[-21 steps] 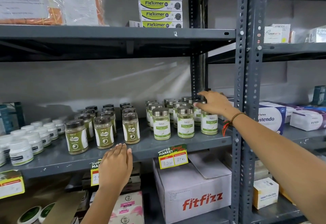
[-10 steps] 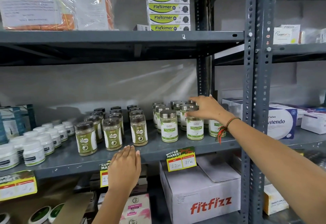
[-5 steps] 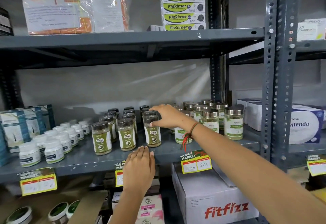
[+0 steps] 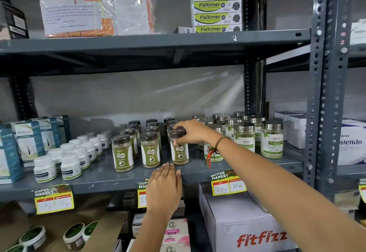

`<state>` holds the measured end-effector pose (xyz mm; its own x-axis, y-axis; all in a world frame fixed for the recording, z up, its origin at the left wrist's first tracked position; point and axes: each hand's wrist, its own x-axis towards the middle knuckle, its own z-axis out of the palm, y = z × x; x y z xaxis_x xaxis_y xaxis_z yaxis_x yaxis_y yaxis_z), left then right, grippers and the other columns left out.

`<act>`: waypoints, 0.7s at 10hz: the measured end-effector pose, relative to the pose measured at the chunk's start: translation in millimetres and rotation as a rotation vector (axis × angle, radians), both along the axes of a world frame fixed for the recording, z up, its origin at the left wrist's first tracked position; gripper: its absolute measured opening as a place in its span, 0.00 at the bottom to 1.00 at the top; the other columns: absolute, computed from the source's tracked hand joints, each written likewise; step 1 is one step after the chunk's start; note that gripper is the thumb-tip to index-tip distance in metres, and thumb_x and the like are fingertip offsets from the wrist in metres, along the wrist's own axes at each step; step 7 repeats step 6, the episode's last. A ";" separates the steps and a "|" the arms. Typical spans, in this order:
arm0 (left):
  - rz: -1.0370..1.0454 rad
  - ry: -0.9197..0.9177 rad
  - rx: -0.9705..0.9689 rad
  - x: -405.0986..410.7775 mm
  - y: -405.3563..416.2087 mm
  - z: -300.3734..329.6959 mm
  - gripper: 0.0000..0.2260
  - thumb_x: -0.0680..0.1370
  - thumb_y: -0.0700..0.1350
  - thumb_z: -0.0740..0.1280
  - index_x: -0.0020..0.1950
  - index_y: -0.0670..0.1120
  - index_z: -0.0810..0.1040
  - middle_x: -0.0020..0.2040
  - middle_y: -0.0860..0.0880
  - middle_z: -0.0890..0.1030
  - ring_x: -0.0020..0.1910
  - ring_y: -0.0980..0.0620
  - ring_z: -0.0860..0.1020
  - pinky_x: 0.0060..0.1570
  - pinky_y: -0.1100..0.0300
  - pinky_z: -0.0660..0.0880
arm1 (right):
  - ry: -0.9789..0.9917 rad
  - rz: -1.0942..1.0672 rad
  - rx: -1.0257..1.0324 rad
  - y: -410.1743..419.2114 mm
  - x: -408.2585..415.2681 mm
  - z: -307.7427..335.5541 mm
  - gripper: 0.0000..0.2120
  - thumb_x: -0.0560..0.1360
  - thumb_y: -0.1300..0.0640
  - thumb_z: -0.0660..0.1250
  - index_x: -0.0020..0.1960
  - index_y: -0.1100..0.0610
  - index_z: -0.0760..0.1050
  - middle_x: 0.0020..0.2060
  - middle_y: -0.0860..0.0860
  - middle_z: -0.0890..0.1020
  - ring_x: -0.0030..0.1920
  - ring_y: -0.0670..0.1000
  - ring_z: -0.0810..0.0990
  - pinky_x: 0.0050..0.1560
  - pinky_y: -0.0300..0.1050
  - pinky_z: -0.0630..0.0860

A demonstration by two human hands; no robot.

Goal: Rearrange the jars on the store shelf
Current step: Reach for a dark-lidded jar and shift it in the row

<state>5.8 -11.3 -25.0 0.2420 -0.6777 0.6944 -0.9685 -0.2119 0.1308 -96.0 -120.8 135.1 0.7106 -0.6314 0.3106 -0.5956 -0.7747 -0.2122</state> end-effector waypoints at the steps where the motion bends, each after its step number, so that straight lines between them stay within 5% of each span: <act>1: 0.000 -0.001 -0.006 -0.2 0.1 -0.3 0.23 0.80 0.53 0.51 0.59 0.42 0.80 0.57 0.45 0.82 0.58 0.48 0.79 0.60 0.52 0.74 | 0.006 -0.002 -0.005 -1.3 -1.7 1.0 0.33 0.70 0.44 0.75 0.72 0.54 0.71 0.68 0.53 0.77 0.68 0.56 0.74 0.65 0.49 0.71; 7: -0.006 0.011 -0.028 1.1 -1.3 -1.2 0.22 0.80 0.53 0.52 0.60 0.43 0.80 0.58 0.45 0.82 0.59 0.48 0.78 0.60 0.52 0.73 | -0.049 0.004 -0.002 0.3 -9.2 -2.0 0.35 0.70 0.41 0.73 0.73 0.50 0.68 0.68 0.54 0.76 0.67 0.57 0.75 0.64 0.52 0.74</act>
